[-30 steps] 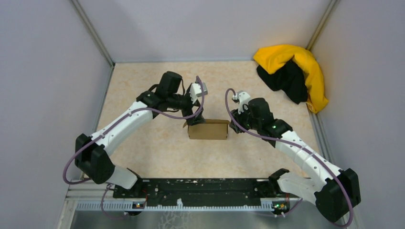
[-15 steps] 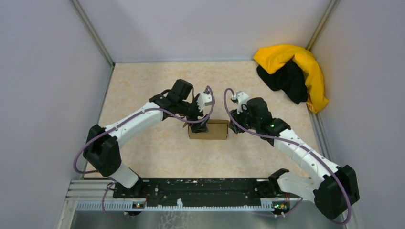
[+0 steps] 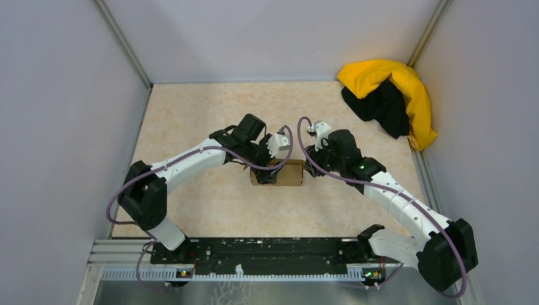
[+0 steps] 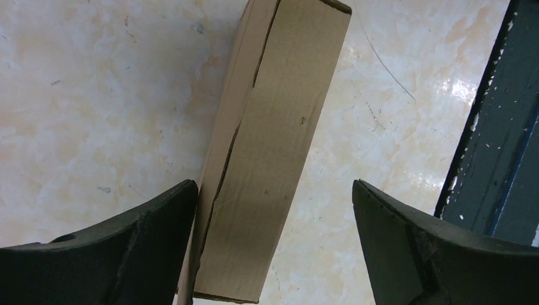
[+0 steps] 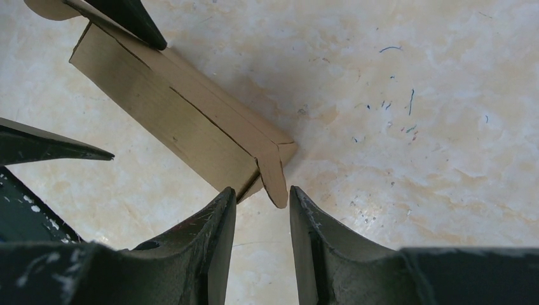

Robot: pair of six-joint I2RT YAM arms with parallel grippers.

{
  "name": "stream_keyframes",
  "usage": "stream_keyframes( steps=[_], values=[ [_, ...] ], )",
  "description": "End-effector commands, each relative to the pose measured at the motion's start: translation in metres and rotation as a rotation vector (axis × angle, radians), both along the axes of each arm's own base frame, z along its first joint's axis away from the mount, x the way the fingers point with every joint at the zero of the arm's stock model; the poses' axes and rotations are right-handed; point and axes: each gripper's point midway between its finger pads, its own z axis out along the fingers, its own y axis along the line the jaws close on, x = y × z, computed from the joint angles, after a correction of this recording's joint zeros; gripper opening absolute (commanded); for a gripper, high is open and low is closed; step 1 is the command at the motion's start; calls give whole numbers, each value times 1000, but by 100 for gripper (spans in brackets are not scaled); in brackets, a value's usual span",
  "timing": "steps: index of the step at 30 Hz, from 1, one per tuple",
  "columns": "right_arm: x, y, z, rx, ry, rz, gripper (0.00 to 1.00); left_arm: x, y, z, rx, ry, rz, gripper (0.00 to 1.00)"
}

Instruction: Fold the paper box

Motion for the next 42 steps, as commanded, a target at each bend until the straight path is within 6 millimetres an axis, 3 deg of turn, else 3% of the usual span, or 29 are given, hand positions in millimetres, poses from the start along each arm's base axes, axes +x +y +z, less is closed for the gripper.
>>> stream_keyframes(
  steps=[1, 11, 33, 42],
  values=[
    [4, 7, 7, 27, -33, 6, 37, -9, 7, -23, 79, 19, -4, 96],
    [3, 7, 9, 34, -35, 8, 37, -3, 10, -31, 123, 1, 28, 94],
    [1, 6, 18, 24, -62, 10, 27, 10, 14, -40, 183, -7, 87, 79],
    [0, 9, 8, -36, -61, 20, 26, 12, 14, -37, 185, -12, 93, 78]
  ],
)
